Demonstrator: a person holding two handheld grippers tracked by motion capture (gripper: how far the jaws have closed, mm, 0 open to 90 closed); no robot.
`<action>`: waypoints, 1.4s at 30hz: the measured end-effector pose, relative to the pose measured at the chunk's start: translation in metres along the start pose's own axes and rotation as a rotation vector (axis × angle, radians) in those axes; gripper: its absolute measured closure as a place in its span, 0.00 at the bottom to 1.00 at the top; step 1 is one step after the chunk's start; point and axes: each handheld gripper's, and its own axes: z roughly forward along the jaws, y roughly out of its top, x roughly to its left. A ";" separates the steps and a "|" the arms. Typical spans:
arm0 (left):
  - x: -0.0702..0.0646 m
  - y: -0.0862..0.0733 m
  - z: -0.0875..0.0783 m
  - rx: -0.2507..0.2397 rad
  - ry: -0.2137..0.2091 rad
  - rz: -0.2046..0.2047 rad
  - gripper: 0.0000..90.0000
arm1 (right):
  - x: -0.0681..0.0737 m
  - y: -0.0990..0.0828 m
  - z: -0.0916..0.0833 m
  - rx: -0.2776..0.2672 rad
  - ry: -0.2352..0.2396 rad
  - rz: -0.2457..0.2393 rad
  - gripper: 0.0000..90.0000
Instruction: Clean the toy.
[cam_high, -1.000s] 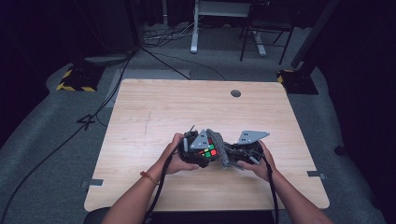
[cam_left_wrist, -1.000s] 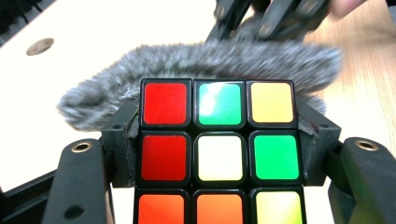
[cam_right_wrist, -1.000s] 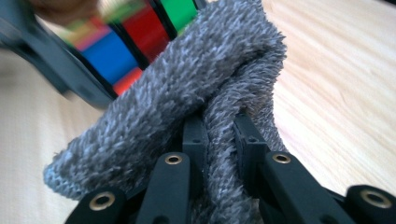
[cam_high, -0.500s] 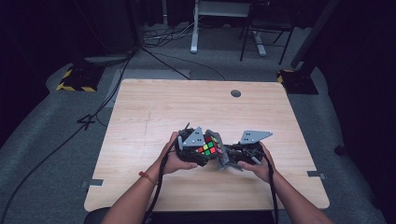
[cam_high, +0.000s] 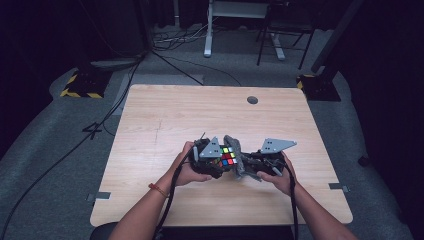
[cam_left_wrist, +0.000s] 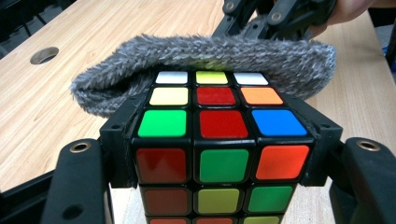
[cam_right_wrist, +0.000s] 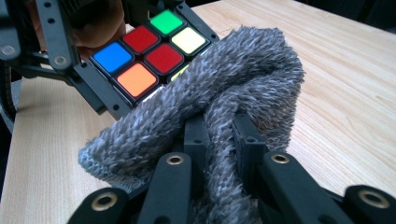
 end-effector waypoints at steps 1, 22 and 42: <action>0.000 0.000 0.000 0.006 0.001 -0.002 0.36 | 0.000 0.000 0.000 0.000 0.000 -0.002 0.88; -0.005 -0.001 0.007 0.075 0.033 0.034 0.37 | 0.002 0.004 -0.003 -0.005 -0.020 -0.024 0.88; 0.005 -0.002 -0.005 0.004 0.026 -0.018 0.37 | 0.006 0.005 0.000 0.046 0.019 -0.043 0.87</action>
